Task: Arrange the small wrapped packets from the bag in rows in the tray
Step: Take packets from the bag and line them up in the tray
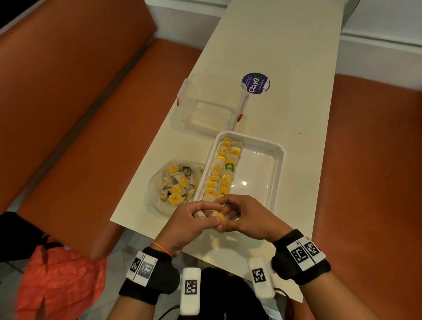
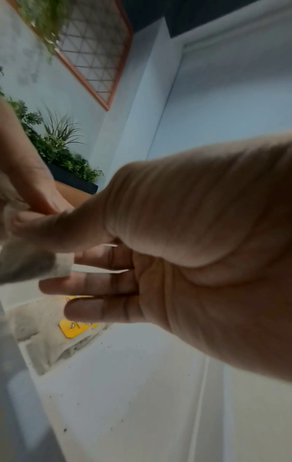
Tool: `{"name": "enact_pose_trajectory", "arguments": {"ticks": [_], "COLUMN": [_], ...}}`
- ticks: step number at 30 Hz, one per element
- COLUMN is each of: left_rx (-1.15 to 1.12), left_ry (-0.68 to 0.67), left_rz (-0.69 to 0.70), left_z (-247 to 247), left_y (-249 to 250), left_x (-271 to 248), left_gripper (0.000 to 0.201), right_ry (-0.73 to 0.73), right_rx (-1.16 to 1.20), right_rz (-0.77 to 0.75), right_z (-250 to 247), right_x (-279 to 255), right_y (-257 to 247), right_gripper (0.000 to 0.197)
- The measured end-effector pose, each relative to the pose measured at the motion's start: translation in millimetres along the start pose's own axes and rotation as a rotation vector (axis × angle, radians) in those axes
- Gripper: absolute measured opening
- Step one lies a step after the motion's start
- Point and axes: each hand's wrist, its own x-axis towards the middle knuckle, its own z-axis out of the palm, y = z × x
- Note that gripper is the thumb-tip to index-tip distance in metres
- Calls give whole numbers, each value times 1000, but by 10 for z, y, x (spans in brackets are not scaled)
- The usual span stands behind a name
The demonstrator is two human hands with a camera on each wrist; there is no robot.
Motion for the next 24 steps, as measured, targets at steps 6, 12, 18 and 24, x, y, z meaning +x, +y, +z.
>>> {"name": "enact_pose_trajectory", "arguments": {"ticks": [6,12,18,24], "left_rx": [-95,-92,-288,-370], "left_ry": [132,192,362,367], "left_rz": [-93,-85,-161,-191], "left_z": [30,55,-60,-200], "left_y": [-92,-120,-85,-153], "left_x": [68,136,212,134], "left_gripper": [24,9,16,26], "right_ry": [201,191,310,259], "right_rx": [44,72,38,65], "right_rz": [29,104,267,377], "right_z": [18,2,-42,85], "right_x": [69,114,390,560], "right_y": [109,127,354,509], "right_gripper": [24,22,18,23]}}
